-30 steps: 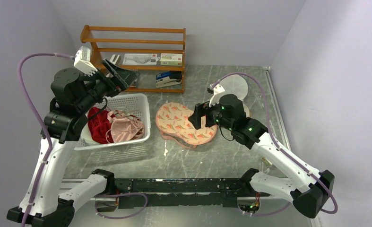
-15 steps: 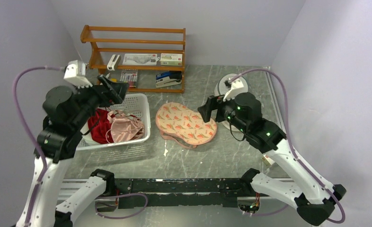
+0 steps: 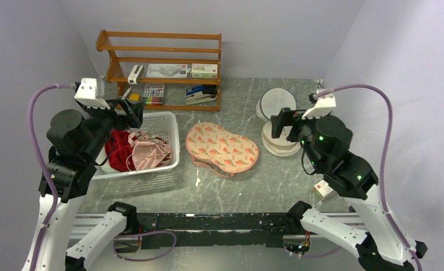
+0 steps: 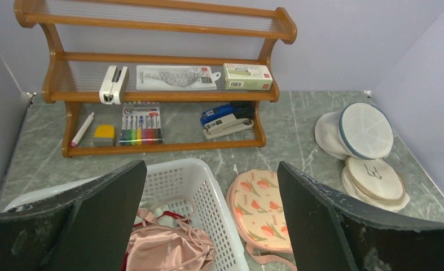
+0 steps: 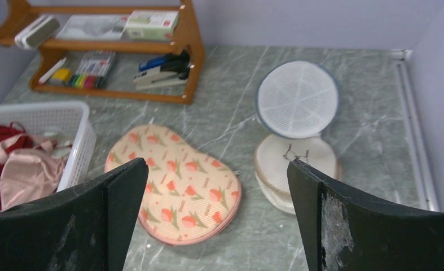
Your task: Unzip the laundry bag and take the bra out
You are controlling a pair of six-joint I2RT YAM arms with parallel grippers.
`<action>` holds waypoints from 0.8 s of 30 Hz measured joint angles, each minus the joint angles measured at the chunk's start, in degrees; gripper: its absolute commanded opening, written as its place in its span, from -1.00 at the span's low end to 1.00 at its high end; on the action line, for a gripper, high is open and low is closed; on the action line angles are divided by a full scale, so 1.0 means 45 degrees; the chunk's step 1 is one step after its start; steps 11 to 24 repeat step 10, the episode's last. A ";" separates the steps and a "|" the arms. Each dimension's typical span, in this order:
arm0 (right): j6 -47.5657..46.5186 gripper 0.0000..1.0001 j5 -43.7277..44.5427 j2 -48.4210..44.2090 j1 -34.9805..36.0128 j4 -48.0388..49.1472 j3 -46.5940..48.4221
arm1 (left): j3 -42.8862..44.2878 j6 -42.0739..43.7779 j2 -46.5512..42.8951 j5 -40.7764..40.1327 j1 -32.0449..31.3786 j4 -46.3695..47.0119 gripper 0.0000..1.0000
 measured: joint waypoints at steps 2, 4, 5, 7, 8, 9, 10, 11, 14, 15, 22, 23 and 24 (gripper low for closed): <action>-0.0107 0.96 0.0461 -0.0248 0.0000 -0.0078 0.0189 | 0.0000 0.0146 -0.0102 -0.0019 0.0000 0.0165 0.96; -0.0243 0.99 0.0806 -0.0544 0.0000 -0.0097 0.0272 | 0.0000 0.0257 -0.0253 -0.0019 0.0000 0.0330 0.96; -0.0291 1.00 0.0942 -0.0651 0.0000 -0.0107 0.0296 | 0.0000 0.0301 -0.0316 -0.0015 0.0000 0.0408 0.96; -0.0379 1.00 0.1166 -0.0733 0.0000 -0.0243 0.0471 | 0.0019 0.0330 -0.0515 -0.0015 0.0000 0.0563 0.95; -0.0393 1.00 0.1224 -0.0733 0.0000 -0.0262 0.0554 | 0.0034 0.0325 -0.0602 -0.0015 0.0000 0.0641 0.95; -0.0398 1.00 0.1331 -0.0758 0.0000 -0.0219 0.0588 | 0.0039 0.0325 -0.0665 -0.0015 0.0000 0.0714 0.95; -0.0393 1.00 0.1428 -0.0845 0.0000 -0.0180 0.0559 | 0.0039 0.0321 -0.0709 -0.0015 0.0000 0.0767 0.95; -0.0393 1.00 0.1428 -0.0845 0.0000 -0.0180 0.0559 | 0.0039 0.0321 -0.0709 -0.0015 0.0000 0.0767 0.95; -0.0393 1.00 0.1428 -0.0845 0.0000 -0.0180 0.0559 | 0.0039 0.0321 -0.0709 -0.0015 0.0000 0.0767 0.95; -0.0393 1.00 0.1428 -0.0845 0.0000 -0.0180 0.0559 | 0.0039 0.0321 -0.0709 -0.0015 0.0000 0.0767 0.95; -0.0393 1.00 0.1428 -0.0845 0.0000 -0.0180 0.0559 | 0.0039 0.0321 -0.0709 -0.0015 0.0000 0.0767 0.95; -0.0393 1.00 0.1428 -0.0845 0.0000 -0.0180 0.0559 | 0.0039 0.0321 -0.0709 -0.0015 0.0000 0.0767 0.95; -0.0393 1.00 0.1428 -0.0845 0.0000 -0.0180 0.0559 | 0.0039 0.0321 -0.0709 -0.0015 0.0000 0.0767 0.95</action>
